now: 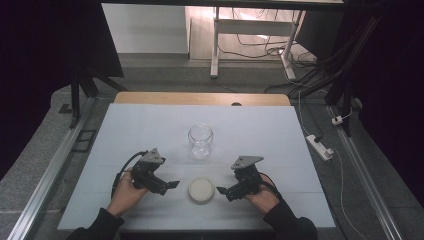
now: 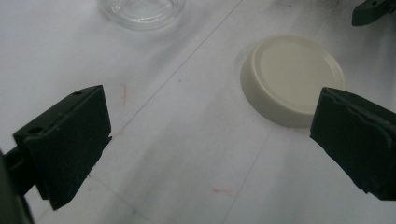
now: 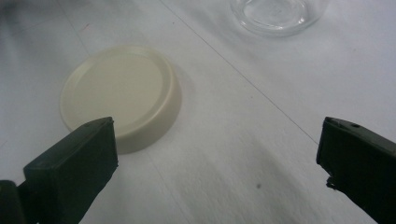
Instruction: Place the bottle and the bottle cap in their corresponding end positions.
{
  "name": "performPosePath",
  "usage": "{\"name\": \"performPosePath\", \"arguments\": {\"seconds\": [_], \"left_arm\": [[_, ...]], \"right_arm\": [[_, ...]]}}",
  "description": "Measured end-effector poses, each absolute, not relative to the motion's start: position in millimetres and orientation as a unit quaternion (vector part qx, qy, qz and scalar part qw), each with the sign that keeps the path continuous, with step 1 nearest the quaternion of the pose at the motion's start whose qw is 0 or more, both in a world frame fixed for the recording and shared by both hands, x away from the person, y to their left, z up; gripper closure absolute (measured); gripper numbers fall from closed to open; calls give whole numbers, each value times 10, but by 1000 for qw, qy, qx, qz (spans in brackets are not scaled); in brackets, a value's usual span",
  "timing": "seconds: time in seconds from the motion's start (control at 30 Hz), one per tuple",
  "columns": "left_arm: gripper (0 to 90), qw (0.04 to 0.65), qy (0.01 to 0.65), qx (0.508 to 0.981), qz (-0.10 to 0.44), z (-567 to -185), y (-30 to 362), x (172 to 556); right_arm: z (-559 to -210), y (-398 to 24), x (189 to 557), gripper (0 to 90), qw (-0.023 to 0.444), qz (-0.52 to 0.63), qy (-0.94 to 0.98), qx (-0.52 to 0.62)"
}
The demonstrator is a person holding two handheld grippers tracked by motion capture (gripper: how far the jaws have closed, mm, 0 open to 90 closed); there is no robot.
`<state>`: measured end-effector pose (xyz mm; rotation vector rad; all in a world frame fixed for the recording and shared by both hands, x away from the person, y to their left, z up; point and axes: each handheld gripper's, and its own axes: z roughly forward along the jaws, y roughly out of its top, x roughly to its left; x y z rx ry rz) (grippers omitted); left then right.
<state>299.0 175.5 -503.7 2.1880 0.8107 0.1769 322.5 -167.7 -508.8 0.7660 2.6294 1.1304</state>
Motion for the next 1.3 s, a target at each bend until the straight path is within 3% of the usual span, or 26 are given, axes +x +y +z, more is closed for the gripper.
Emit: {"name": "performPosePath", "arguments": {"seconds": [1.3], "left_arm": [[0,376,409,827,88,-5186,2475,2215]], "right_arm": [[-5071,-2567,2824,0,128,366,857,340]]}}
